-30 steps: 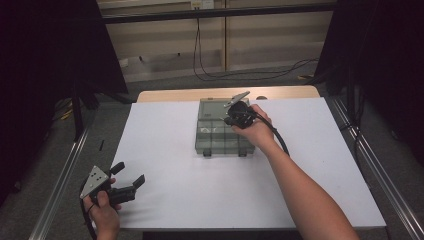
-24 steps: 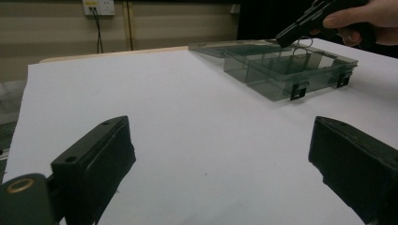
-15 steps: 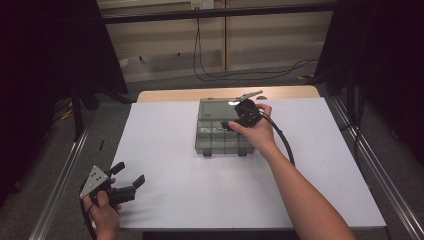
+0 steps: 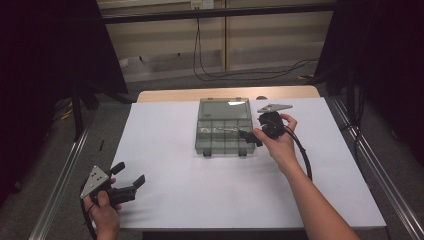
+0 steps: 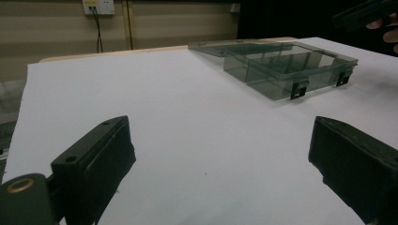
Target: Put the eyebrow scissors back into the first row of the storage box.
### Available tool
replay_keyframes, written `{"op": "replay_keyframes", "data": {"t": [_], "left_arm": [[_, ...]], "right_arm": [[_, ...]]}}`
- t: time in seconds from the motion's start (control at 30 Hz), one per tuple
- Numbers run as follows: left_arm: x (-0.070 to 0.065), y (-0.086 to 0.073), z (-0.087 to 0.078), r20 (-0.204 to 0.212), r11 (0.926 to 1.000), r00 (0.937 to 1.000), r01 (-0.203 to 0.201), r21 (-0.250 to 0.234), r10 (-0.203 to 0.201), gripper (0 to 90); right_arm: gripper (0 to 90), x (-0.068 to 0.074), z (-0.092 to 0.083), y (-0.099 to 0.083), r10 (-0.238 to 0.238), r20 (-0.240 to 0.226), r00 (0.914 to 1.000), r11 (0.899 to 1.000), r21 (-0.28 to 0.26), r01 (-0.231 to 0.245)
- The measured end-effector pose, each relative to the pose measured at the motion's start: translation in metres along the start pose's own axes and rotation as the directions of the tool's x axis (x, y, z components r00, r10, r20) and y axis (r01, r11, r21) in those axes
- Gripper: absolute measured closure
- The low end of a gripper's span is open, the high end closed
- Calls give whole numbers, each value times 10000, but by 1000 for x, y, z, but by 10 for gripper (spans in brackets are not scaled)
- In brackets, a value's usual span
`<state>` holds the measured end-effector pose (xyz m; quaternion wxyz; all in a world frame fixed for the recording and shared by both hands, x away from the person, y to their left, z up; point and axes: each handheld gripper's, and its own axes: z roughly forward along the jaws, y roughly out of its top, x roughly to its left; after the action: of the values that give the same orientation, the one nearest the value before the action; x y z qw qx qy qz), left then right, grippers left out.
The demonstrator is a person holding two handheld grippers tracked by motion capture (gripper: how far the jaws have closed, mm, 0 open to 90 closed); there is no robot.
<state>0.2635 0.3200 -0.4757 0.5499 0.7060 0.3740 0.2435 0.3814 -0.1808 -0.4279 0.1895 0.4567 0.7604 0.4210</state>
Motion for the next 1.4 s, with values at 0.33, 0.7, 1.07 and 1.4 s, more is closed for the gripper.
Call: {"op": "replay_keyframes", "data": {"t": [0.33, 0.7, 1.07, 1.4], "left_arm": [[-1, 0, 1, -23, 10000, 10000, 10, 11, -10, 66], [-2, 0, 1, -81, 10000, 10000, 20, 25, -20, 66], [-2, 0, 1, -47, 10000, 10000, -54, 80, 54, 66], [-2, 0, 1, -89, 9999, 9999, -122, 123, 123, 66]], "right_arm": [[0, -6, -31, -25, 4, 276, 9996, 9985, -545, 11], [0, -10, -58, -47, 117, 511, 9986, 9950, -997, -66], [0, -19, -89, -72, 504, 795, 9956, 9862, -1615, -371], [0, -32, -113, -99, 922, 1005, 9907, 9797, -1872, -722]]}}
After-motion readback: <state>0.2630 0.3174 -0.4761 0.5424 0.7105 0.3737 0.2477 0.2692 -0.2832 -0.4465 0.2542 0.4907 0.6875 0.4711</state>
